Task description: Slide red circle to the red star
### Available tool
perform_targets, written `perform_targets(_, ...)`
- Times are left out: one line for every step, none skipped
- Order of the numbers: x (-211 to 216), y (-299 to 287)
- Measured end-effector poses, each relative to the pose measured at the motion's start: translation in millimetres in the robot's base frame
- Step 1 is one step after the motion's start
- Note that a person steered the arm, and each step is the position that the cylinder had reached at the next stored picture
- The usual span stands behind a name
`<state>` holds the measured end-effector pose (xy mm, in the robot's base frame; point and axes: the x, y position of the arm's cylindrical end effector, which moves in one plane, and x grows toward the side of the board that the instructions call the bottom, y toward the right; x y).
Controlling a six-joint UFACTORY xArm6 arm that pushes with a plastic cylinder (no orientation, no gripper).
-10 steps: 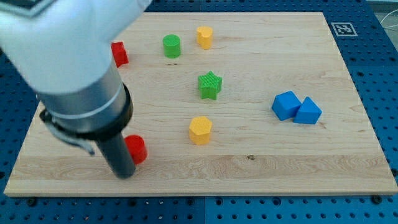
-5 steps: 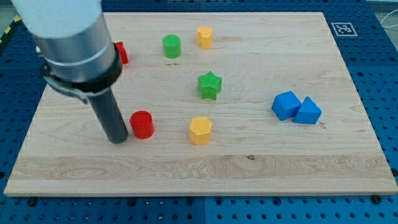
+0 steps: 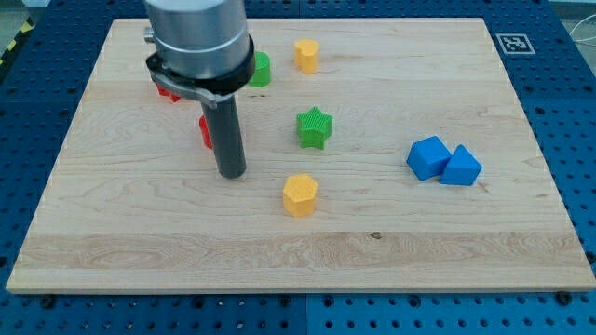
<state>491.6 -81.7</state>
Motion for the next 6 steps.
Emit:
perform_targets(-18.5, -0.8)
perform_targets(-53.0, -16.3)
perform_targets(-79.5, -37.2)
perform_targets(-83.1, -41.6)
perform_targets(-96.2, -42.5)
perform_targets(-118.6, -45.2)
